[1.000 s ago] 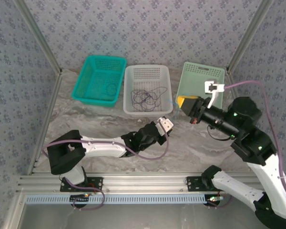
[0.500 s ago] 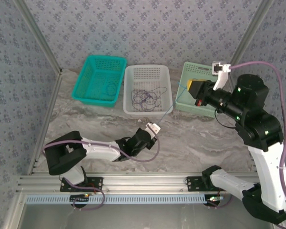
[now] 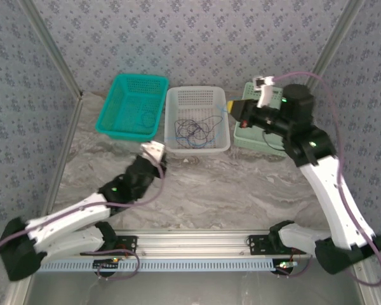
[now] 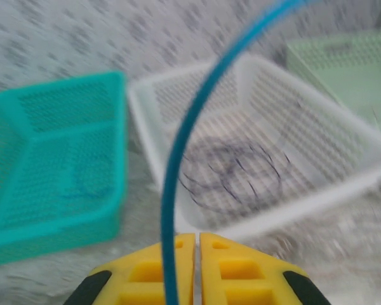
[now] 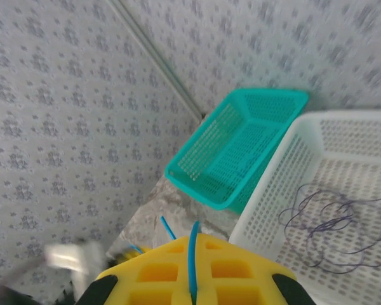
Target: Untangle the cables
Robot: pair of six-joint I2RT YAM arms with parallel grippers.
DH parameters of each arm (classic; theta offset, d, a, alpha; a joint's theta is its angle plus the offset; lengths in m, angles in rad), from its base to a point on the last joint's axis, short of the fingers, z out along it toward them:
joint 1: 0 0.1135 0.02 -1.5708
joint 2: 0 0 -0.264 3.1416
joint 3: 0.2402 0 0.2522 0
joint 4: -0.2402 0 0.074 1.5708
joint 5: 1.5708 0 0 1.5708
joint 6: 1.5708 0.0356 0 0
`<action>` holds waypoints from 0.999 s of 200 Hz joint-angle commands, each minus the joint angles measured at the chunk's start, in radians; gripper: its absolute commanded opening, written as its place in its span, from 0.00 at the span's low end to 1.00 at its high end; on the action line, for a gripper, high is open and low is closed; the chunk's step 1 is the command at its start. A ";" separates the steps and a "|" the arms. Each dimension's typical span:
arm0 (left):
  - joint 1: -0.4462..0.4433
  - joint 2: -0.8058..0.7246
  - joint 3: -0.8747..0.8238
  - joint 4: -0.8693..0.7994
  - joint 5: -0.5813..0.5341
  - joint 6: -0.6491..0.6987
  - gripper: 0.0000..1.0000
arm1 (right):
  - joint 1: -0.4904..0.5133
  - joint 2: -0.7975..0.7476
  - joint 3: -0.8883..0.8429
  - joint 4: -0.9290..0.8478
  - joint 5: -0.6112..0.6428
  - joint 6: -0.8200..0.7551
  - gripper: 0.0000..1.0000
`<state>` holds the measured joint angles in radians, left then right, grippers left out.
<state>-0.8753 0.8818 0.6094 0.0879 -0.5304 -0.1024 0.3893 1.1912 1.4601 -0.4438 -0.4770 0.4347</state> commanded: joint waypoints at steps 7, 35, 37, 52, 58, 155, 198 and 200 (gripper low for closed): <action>0.144 -0.117 0.097 -0.176 0.181 0.050 0.10 | 0.090 0.164 -0.045 0.277 -0.086 0.026 0.01; 0.251 -0.064 0.184 -0.239 0.266 0.089 0.09 | 0.179 0.346 0.026 0.371 -0.092 0.016 0.06; 0.258 -0.055 0.188 -0.243 0.269 0.090 0.09 | 0.183 0.358 0.034 0.372 -0.090 0.016 0.06; 0.333 -0.003 0.221 -0.255 0.304 0.081 0.08 | 0.193 0.445 0.086 0.393 -0.093 0.026 0.07; 0.375 0.017 0.235 -0.253 0.335 0.076 0.08 | 0.195 0.476 0.104 0.404 -0.091 0.031 0.07; 0.793 0.485 0.518 -0.221 0.556 -0.048 0.03 | 0.167 1.136 0.763 0.437 -0.070 0.134 0.09; 0.840 0.691 0.629 -0.261 0.600 -0.113 0.04 | 0.159 1.488 1.190 0.408 -0.040 0.280 0.24; 0.840 0.700 0.634 -0.262 0.604 -0.115 0.04 | 0.158 1.496 1.193 0.419 -0.034 0.289 0.26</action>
<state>-0.0422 1.5024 1.1610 -0.1490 0.0151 -0.1654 0.5579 2.5660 2.5156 -0.0200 -0.5381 0.6102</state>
